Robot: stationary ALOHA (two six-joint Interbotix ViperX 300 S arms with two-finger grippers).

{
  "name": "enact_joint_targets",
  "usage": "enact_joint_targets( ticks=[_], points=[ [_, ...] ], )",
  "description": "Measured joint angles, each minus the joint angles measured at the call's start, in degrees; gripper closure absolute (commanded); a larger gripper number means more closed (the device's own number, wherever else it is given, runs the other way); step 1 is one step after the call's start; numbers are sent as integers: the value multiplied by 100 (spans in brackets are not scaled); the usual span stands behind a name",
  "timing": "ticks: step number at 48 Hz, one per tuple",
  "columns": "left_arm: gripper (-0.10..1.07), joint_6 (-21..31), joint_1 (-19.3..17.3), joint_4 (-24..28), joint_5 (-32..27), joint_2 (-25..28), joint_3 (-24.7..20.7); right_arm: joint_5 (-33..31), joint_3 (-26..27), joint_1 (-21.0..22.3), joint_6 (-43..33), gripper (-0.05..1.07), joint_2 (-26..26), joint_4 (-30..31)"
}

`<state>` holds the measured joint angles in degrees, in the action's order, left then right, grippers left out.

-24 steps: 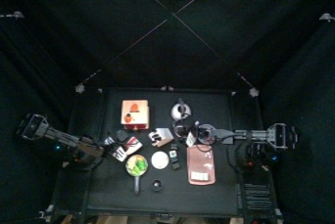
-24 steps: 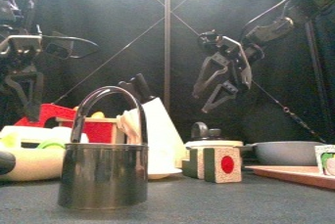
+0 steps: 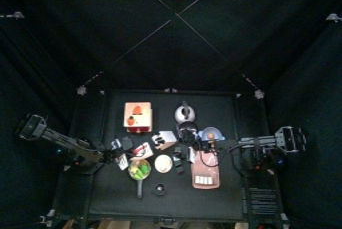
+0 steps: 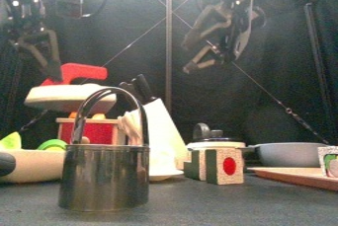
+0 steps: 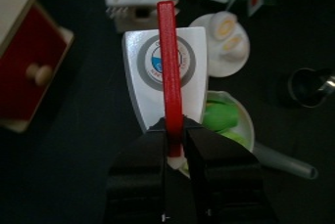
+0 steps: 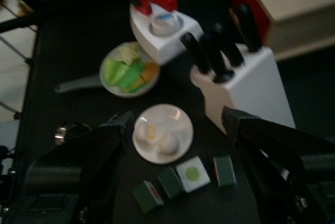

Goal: Hand over iron

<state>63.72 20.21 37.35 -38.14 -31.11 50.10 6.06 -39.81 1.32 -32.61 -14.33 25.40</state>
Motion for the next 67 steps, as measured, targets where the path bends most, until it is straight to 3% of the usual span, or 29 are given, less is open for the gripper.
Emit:
enact_joint_targets(
  ticks=[16,43,54,67],
  points=[
    [52,-44,9,571,659,536,-466,940,246,0,26,2,457,220],
    [52,-9,-79,984,1169,782,-598,1037,826,0,44,3,1143,255],
    [52,-9,-176,1011,1213,809,-606,1037,896,-18,26,13,1266,290],
    [52,-9,-220,1028,1213,809,-606,1037,905,-44,26,36,1292,290]
  ],
)
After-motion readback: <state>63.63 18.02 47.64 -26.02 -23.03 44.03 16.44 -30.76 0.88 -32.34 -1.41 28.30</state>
